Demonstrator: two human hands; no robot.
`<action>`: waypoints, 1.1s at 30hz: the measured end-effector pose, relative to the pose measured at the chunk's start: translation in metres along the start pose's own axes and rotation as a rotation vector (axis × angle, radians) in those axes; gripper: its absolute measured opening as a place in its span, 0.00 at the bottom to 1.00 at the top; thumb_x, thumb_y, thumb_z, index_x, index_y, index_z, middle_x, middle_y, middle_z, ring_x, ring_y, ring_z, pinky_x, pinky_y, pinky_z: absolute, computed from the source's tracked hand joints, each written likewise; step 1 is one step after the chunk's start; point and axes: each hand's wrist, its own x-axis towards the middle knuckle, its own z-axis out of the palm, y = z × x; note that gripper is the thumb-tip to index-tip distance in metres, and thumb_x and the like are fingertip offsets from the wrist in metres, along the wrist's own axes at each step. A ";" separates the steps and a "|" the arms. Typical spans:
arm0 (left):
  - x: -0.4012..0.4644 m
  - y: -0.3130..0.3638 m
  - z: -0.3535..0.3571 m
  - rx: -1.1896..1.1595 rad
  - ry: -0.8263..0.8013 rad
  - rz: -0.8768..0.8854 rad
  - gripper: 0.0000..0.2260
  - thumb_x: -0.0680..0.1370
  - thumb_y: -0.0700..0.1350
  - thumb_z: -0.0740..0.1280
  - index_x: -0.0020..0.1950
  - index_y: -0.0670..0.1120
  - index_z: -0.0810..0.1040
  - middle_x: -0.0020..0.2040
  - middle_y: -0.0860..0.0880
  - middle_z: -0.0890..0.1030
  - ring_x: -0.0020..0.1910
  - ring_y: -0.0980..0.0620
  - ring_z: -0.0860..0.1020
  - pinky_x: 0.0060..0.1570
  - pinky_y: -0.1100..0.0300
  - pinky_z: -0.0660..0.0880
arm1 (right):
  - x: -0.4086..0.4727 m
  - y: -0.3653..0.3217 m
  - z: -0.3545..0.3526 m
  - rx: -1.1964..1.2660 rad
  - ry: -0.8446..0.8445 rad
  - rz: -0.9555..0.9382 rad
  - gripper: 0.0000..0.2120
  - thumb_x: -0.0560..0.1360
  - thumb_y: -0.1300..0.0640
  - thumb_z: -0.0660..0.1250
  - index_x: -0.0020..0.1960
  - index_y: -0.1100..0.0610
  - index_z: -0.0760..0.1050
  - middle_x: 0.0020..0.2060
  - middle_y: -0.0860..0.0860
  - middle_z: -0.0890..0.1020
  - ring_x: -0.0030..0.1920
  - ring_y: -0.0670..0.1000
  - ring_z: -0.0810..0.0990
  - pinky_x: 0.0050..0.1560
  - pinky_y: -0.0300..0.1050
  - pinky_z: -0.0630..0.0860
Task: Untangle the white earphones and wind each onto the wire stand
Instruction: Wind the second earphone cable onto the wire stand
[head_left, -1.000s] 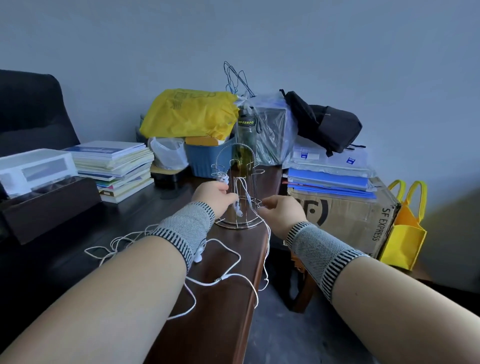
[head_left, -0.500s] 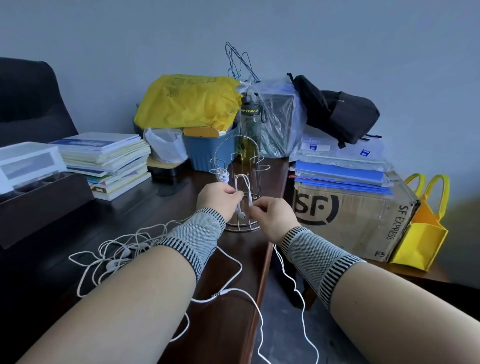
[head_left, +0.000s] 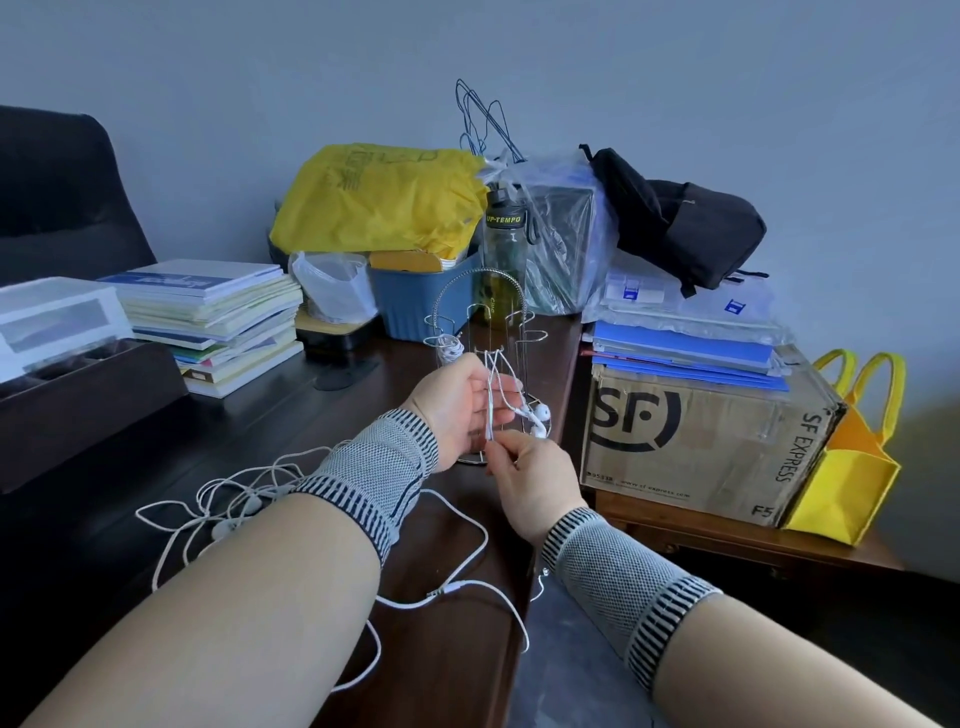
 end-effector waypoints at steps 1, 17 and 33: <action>0.000 0.001 0.000 0.017 -0.016 -0.007 0.12 0.77 0.46 0.57 0.43 0.45 0.80 0.36 0.50 0.80 0.35 0.53 0.76 0.39 0.58 0.70 | 0.001 0.000 0.001 -0.017 0.002 -0.005 0.15 0.80 0.54 0.60 0.34 0.53 0.70 0.30 0.50 0.75 0.35 0.54 0.73 0.38 0.44 0.67; 0.012 -0.015 -0.005 0.087 0.049 0.146 0.04 0.79 0.39 0.68 0.44 0.42 0.79 0.40 0.47 0.84 0.41 0.52 0.84 0.33 0.60 0.76 | 0.020 0.023 -0.027 0.043 0.135 0.090 0.09 0.79 0.52 0.63 0.43 0.52 0.79 0.28 0.45 0.76 0.30 0.45 0.73 0.35 0.39 0.67; 0.024 -0.027 0.002 0.315 0.577 0.497 0.12 0.77 0.53 0.68 0.59 0.50 0.76 0.45 0.47 0.82 0.43 0.49 0.81 0.51 0.50 0.79 | 0.042 0.015 -0.050 0.415 0.245 0.277 0.14 0.75 0.52 0.67 0.39 0.62 0.78 0.24 0.48 0.73 0.25 0.47 0.68 0.32 0.42 0.67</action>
